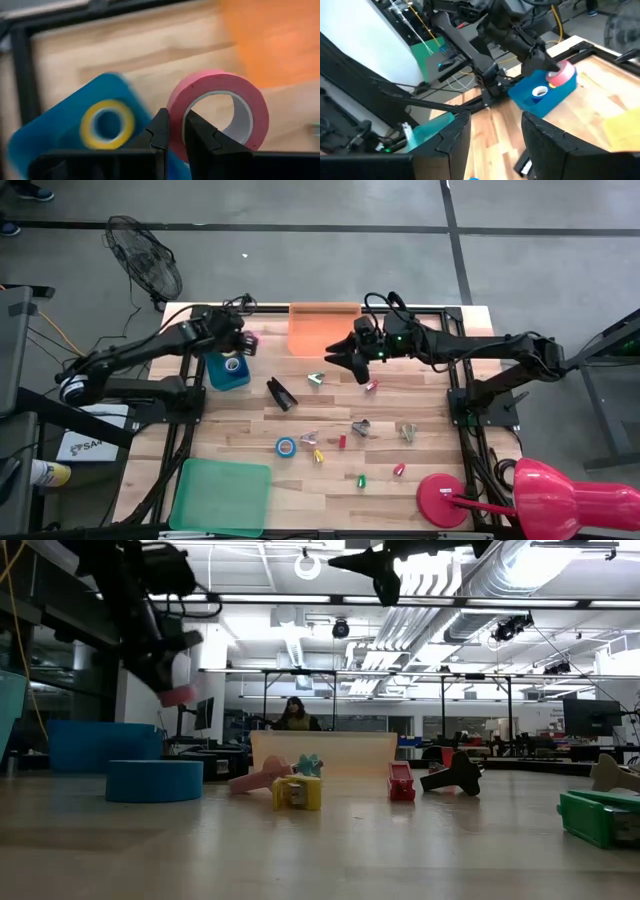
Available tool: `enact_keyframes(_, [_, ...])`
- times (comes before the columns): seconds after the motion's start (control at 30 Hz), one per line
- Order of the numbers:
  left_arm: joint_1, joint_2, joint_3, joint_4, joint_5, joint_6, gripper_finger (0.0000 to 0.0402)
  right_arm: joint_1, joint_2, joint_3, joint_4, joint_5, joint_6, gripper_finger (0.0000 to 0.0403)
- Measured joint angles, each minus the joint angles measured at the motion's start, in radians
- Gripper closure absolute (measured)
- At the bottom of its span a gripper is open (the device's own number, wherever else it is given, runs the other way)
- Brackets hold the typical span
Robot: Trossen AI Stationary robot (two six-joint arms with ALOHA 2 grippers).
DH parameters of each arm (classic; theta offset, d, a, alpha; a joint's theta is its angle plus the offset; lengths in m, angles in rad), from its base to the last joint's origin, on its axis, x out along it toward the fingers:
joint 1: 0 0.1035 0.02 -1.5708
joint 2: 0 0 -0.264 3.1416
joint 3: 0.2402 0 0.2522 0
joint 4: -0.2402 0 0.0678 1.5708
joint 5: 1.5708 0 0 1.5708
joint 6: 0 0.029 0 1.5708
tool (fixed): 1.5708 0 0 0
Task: Pick and place Stapler, Stapler remover, tape
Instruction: Put the pink tape into the blue bin, then put the light blue tape into the blue bin
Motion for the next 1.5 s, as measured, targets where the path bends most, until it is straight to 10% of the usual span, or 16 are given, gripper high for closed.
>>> enact_keyframes(1.07, [0.243,0.309,0.001,-0.129,0.03,0.036,0.0369,0.0,0.001,-0.001,-0.116,0.045,-0.035,0.0236])
enact_keyframes(1.5, [0.243,0.309,0.025,-0.198,0.058,0.04,0.0229,0.0,0.001,-0.001,-0.17,0.035,-0.054,0.0236])
